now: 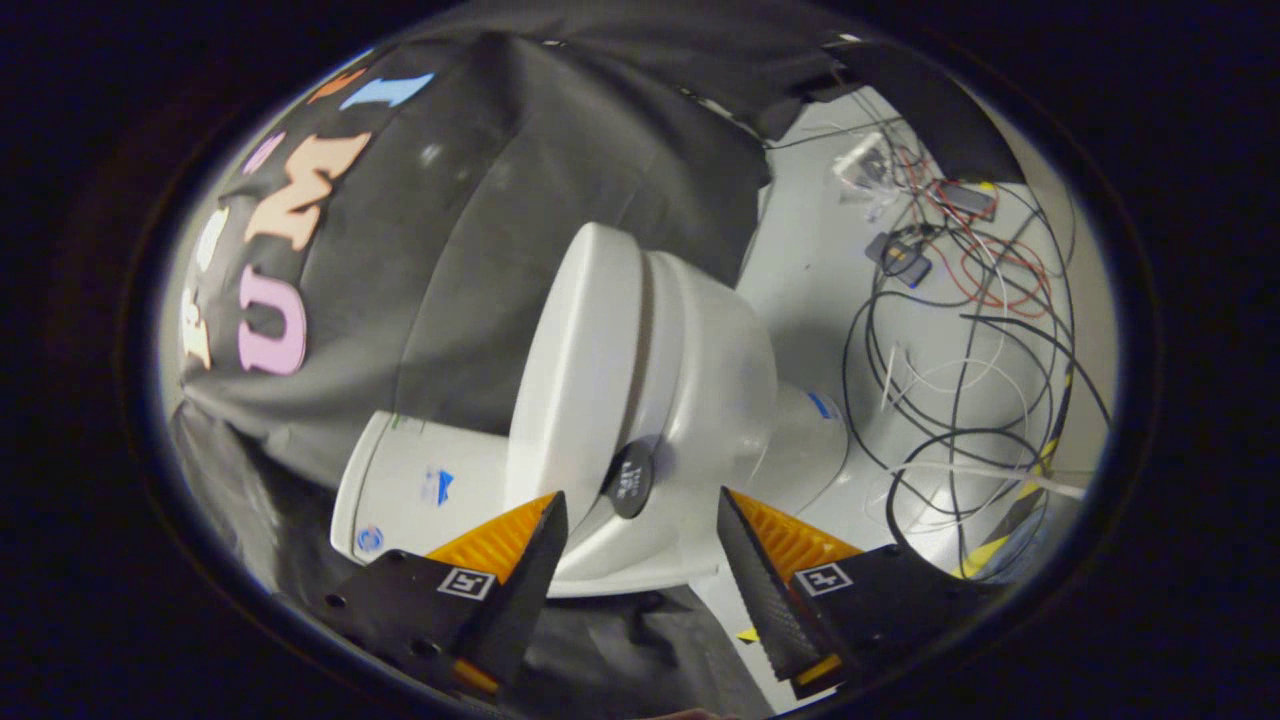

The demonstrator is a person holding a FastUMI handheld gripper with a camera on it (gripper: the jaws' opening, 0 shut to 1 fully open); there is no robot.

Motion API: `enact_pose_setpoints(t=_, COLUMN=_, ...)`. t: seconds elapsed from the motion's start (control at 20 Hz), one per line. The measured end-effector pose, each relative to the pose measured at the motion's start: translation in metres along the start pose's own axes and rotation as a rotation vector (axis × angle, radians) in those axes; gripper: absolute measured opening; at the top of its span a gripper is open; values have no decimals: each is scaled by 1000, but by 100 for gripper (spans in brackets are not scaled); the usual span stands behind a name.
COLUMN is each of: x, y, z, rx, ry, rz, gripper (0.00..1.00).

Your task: Open the toilet lid.

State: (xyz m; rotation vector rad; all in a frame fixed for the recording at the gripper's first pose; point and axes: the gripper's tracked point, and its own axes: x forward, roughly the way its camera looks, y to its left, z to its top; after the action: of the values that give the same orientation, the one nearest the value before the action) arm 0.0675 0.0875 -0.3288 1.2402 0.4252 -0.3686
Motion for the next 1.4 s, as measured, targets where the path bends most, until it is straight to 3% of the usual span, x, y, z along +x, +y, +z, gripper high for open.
enact_pose_setpoints(t=0.05, x=2, y=-3, z=6, rx=15, ry=-19, rz=-2, gripper=78)
enact_pose_setpoints(t=0.25, x=19, y=23, z=5, rx=62, ry=-11, rz=111, gripper=76)
enact_pose_setpoints(t=0.35, x=24, y=20, z=-3, rx=51, ry=18, rz=114, gripper=54)
enact_pose_setpoints(t=0.45, x=30, y=27, z=7, rx=120, ry=-3, rz=130, gripper=32)
enact_pose_setpoints(t=0.55, x=32, y=21, z=7, rx=94, ry=10, rz=89, gripper=10)
enact_pose_setpoints(t=0.6, x=32, y=22, z=8, rx=66, ry=8, rz=78, gripper=14)
enact_pose_setpoints(t=0.85, x=30, y=24, z=9, rx=40, ry=-3, rz=25, gripper=10)
enact_pose_setpoints(t=0.9, x=57, y=24, z=-2, rx=47, ry=-22, rz=18, gripper=9)
enact_pose_setpoints(t=0.95, x=39, y=24, z=8, rx=15, ry=-18, rz=-3, gripper=1)
enact_pose_setpoints(t=1.15, x=24, y=29, z=8, rx=55, ry=-29, rz=-33, gripper=0)
enact_pose_setpoints(t=1.4, x=5, y=71, z=16, rx=-31, ry=-88, rz=-10, gripper=0)
